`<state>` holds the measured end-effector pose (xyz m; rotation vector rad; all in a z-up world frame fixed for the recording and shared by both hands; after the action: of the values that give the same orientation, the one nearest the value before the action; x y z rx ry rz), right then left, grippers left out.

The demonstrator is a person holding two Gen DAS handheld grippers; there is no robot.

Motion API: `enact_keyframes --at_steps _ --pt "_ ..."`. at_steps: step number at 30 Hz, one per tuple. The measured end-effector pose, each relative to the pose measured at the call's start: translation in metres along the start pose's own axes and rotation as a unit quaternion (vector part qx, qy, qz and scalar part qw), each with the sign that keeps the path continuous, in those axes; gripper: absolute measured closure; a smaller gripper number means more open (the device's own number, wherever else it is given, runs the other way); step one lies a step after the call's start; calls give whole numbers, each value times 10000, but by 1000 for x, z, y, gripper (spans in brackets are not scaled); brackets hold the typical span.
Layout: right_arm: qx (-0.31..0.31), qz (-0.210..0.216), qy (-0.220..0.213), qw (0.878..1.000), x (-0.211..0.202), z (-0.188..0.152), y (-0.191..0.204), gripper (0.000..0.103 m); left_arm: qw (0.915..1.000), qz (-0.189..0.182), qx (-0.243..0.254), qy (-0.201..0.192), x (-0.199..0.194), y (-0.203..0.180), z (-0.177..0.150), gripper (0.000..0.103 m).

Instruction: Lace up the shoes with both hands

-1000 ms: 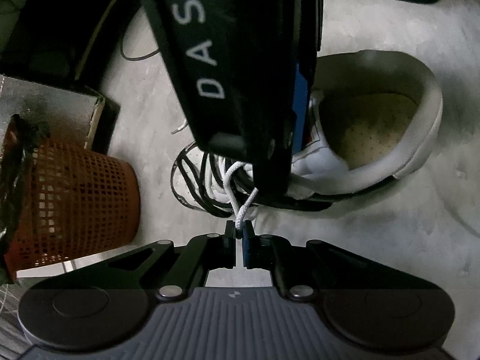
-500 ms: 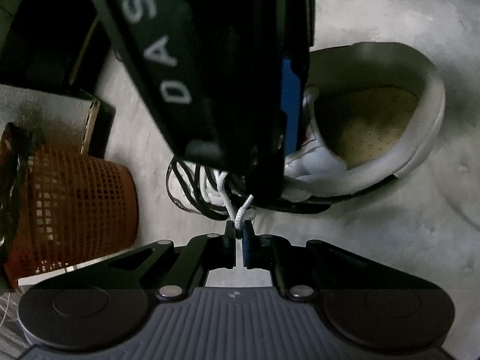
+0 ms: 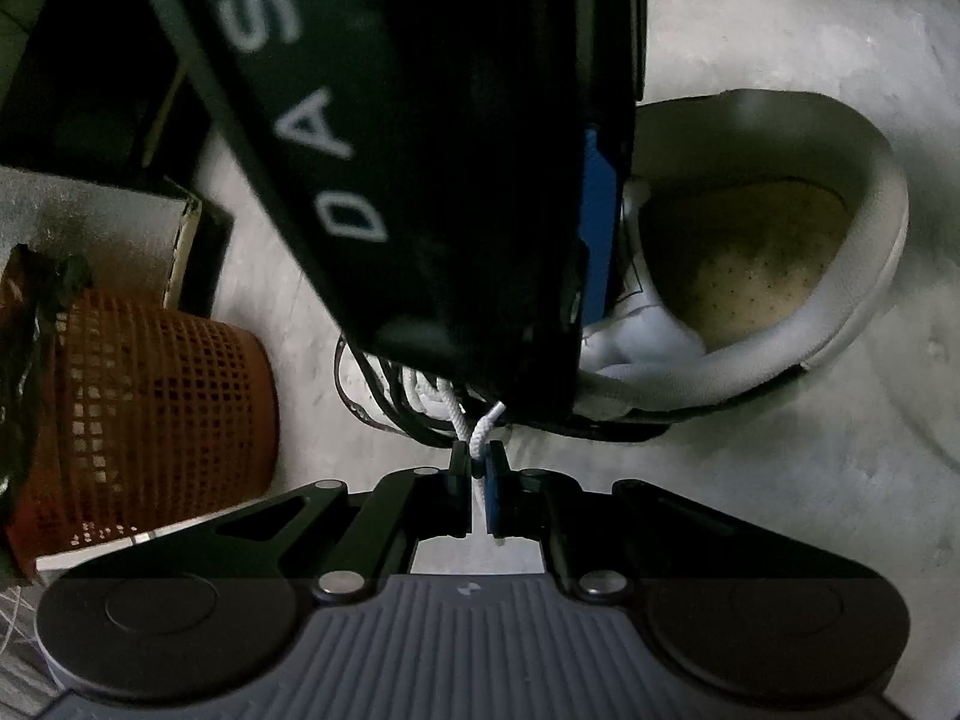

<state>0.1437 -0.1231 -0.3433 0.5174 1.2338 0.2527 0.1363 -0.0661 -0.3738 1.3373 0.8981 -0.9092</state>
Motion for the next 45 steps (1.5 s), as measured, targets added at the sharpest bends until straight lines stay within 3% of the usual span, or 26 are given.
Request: enact_keyframes --at_steps 13,20,22,23,24,27,31,37,40,42,45 --pt "59 68 -42 10000 0 1 -2 70 9993 -114 286 -204 -4 -12 13 98" --pt "380 211 -340 9985 -12 10 -8 70 9991 -124 341 -205 -3 -12 15 98" --pt "-46 -10 -315 9995 -13 12 -1 73 9986 -130 479 -197 -2 -15 16 98" --pt "-728 -269 -312 9965 -13 9 9 71 9983 -137 542 -192 -1 -17 16 98" --pt "-1359 -505 -304 9890 -13 7 19 72 9979 -142 591 -210 -1 -18 16 97" --pt "-2364 -881 -277 9673 -14 9 31 72 9979 -213 580 -204 2 -18 14 96" --pt "-3025 -1015 -330 9472 -19 14 35 72 9979 -182 559 -262 4 -14 18 96" --pt "-4407 -1209 -265 8891 -14 2 46 76 9966 -207 684 -403 7 -7 22 96" --pt "-4518 -1118 -176 8849 -11 2 44 76 9956 -233 753 -505 6 2 27 96" --pt "-4846 -1174 -32 8668 -6 -1 44 77 9952 -254 765 -557 6 6 29 96" --pt "-5045 -1037 116 8571 -4 -4 49 77 9950 -280 752 -589 9 5 14 96"
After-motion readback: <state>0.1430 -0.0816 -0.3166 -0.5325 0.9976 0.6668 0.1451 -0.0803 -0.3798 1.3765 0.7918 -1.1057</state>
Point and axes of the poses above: each gripper's, at about its wrist camera, not at the fingertips, and x roughly the way its jaws point, y to its left, z to its top, the point moved 8 cm from there along x, roughly the way its jaws point, and after that the axes turned 12 degrees about -z, right-handed, at the moved point
